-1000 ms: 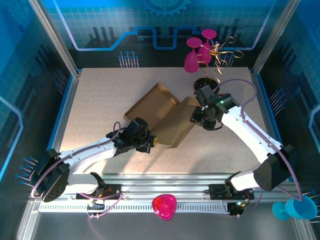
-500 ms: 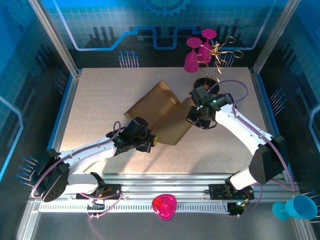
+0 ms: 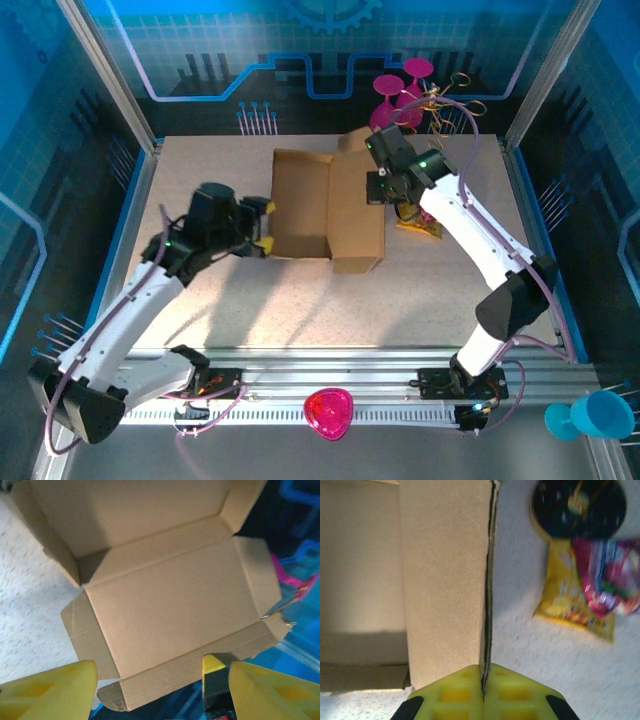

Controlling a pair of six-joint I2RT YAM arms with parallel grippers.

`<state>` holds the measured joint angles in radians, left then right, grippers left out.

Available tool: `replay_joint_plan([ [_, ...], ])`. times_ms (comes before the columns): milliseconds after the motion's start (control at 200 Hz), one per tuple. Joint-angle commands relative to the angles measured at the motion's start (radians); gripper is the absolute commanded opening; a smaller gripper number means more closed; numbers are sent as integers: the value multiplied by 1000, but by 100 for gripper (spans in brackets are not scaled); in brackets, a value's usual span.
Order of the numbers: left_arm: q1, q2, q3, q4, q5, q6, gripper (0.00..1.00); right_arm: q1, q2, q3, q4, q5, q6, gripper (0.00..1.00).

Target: Fold the paper box

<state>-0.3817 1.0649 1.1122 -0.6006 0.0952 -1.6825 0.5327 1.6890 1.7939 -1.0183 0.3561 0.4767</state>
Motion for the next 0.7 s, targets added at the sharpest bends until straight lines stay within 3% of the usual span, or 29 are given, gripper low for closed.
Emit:
replay_joint_plan([
  [0, 82, 15, 108, -196, 29, 199, 69, 36, 58, 114, -41, 113, -256, 0],
  [105, 152, 47, 203, -216, 26, 263, 65, 81, 94, 183, -7, 185, -443, 0],
  [220, 215, 98, 282, -197, 42, 323, 59, 131, 77, 146, 143, 233, -695, 0],
  [365, 297, 178, 375, -193, 70, 429, 55, 177, 10, 5, 403, 201, -1006, 0],
  [485, 356, 265, 471, -243, 54, 625, 51, 206, -32, -119, 599, 155, -1240, 0],
  [605, 397, 352, 545, -315, 53, 836, 49, 211, -35, -172, 703, 111, -1380, 0],
  [695, 448, 405, 570, -386, 95, 852, 50, 212, -35, -203, 778, 94, -1465, 0],
])
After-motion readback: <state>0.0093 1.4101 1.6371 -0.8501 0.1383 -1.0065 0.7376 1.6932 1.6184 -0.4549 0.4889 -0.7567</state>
